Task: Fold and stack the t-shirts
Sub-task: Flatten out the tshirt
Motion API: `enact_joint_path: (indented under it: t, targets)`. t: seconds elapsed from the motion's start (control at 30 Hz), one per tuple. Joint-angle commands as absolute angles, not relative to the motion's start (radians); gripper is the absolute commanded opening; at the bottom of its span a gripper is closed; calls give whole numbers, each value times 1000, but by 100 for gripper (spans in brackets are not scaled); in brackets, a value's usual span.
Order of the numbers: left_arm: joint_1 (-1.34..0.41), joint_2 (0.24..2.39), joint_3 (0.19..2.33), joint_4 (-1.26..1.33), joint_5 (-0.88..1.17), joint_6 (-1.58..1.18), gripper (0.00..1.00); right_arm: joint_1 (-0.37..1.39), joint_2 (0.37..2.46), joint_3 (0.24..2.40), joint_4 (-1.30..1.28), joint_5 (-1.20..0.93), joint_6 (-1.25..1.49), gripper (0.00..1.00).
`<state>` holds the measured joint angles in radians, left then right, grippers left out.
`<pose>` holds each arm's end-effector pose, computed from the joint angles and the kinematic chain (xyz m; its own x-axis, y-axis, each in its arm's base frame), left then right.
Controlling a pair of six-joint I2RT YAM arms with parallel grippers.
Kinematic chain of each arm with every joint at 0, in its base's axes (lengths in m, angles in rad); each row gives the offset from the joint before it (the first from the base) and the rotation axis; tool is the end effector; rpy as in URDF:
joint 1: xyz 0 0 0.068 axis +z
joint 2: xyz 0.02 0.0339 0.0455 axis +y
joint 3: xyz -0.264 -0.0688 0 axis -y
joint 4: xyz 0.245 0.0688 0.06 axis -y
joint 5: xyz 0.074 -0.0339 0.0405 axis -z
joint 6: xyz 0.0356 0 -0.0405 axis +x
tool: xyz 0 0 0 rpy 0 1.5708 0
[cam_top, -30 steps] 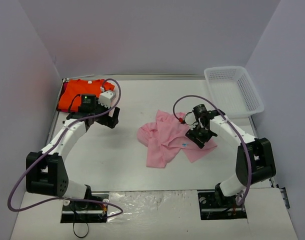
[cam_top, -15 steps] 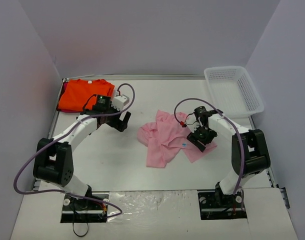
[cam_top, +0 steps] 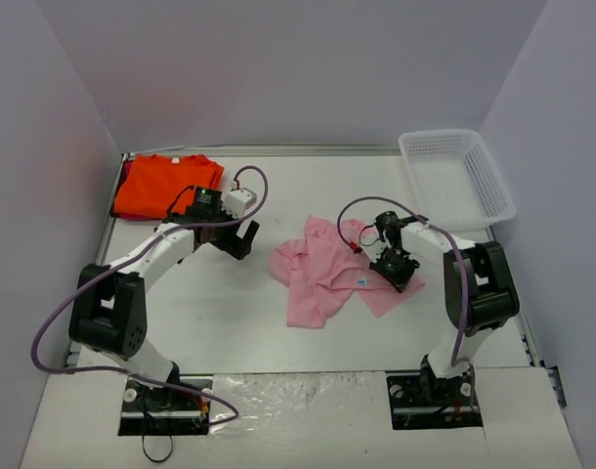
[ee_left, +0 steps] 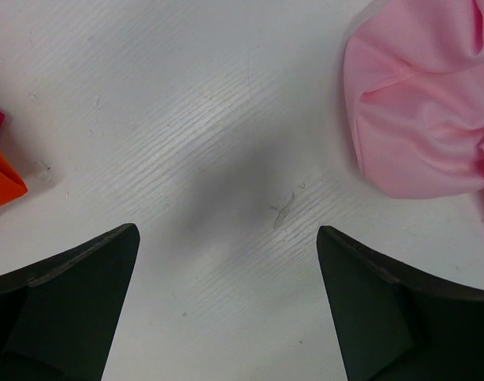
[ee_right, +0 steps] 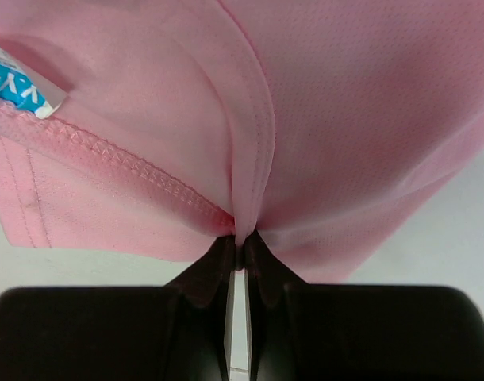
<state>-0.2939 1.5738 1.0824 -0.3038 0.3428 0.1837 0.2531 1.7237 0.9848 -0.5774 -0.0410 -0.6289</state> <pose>0.3223 -0.1101 0.2380 -0.5809 0.3556 -0.7322 0.6145 0.7815 -0.1081 0.2991 0.0789 0.1477 -0.6046 -0.7635 -0.2269 -0.7616 0.6376 -0.1160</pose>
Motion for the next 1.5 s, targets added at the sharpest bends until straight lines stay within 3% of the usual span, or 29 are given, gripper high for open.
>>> enact_joint_path:
  t: [0.0, 0.4, 0.87, 0.93, 0.97, 1.0, 1.07, 1.23, 1.47]
  targets:
    - [-308, 1583, 1137, -324, 351, 199, 94, 253, 1692, 963, -589, -46, -626, 0]
    - [-344, 1862, 1379, -428, 702, 68, 98, 250, 1719, 977, -588, -60, -597, 0]
    - [-410, 2016, 1399, -460, 877, 83, 49, 245, 1736, 993, -581, -57, -586, 0]
    - [-420, 2031, 1402, -465, 882, 81, 23, 244, 1740, 989, -577, -58, -584, 0]
    - [-428, 2034, 1405, -468, 876, 86, 9, 244, 1743, 989, -577, -60, -584, 0]
    - [-429, 2042, 1423, -492, 865, 92, 3, 244, 1740, 989, -575, -58, -584, 0]
    - [-426, 2039, 1442, -514, 832, 100, 3, 238, 1730, 999, -563, -48, -575, 0]
    - [-393, 1863, 1474, -505, 387, 115, 2, 192, 1689, 1107, -560, -28, -563, 0]
    - [-285, 1553, 1542, -571, 114, 233, 2, 143, 1640, 1376, -597, -14, -548, 0]
